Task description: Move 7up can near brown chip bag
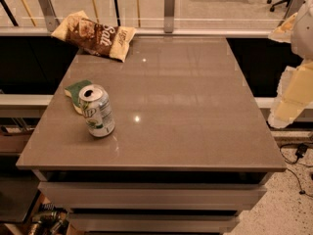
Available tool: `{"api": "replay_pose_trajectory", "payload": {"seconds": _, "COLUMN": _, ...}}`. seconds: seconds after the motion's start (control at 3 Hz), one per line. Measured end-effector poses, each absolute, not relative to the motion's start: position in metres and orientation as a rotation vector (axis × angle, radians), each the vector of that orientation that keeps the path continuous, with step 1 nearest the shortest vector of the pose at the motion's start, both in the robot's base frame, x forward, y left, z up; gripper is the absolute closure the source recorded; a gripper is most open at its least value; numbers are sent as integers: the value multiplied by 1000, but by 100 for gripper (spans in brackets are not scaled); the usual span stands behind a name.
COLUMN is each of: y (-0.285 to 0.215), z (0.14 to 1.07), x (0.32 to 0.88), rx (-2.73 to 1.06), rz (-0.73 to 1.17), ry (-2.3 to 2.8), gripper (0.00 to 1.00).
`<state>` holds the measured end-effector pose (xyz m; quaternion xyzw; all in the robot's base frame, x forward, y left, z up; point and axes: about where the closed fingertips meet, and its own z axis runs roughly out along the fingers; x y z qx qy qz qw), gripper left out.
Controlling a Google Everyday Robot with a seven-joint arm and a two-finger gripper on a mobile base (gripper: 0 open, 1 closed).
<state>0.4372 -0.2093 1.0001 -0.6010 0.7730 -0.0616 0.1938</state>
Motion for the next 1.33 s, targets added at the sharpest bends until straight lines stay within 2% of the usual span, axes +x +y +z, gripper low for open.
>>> {"api": "replay_pose_trajectory", "payload": {"seconds": 0.67, "y": -200, "z": 1000, "x": 440, "rx": -1634, "rz": -132, "ry": 2132, "gripper": 0}}
{"api": "replay_pose_trajectory", "payload": {"seconds": 1.33, "y": -176, "z": 995, "x": 449, "rx": -1417, "rz": 54, "ry": 2004, "gripper": 0}}
